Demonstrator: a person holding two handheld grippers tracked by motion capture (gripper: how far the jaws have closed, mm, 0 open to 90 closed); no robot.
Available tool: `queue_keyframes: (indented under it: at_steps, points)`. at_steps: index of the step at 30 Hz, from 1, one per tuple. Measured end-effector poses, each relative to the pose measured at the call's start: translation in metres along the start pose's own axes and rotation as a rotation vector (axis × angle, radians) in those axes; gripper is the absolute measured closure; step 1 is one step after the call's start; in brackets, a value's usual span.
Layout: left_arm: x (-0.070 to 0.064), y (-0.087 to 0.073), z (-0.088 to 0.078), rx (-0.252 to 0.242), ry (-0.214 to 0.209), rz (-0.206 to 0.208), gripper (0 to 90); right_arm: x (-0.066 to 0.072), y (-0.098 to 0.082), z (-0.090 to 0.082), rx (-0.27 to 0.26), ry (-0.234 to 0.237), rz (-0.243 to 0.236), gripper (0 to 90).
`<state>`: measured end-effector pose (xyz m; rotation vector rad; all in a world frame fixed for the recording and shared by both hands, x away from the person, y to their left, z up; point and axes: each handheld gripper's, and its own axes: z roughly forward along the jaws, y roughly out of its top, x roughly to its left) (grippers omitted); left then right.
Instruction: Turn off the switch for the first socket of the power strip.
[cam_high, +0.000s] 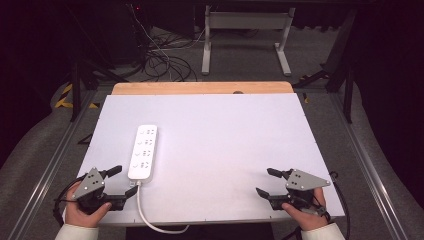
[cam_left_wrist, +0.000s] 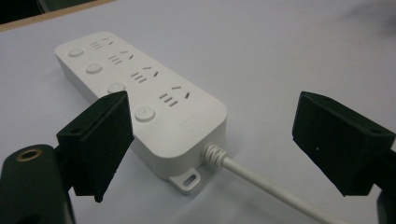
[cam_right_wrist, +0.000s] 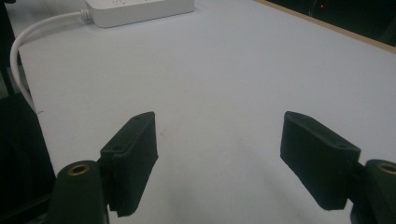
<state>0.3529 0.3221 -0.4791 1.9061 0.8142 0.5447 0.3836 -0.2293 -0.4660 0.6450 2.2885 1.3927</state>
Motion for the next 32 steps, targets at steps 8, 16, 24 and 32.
queue_keyframes:
  at_steps: [8,16,24,32]
  points:
    - [-0.003,-0.007,-0.004,-0.001,0.006,-0.004,13.9,0.0,0.0,0.0,0.005,0.0,-0.004,27.9]
    - [-0.005,0.0,-0.007,-0.007,0.027,-0.019,14.0,0.0,0.0,0.002,0.005,0.003,-0.004,27.9]
    - [-0.004,0.0,-0.01,-0.016,0.033,-0.016,14.2,0.0,0.0,0.001,0.006,0.004,-0.006,27.9]
    - [-0.004,0.001,-0.012,-0.017,0.043,-0.004,12.9,0.0,0.0,0.001,0.005,0.005,-0.006,27.8]
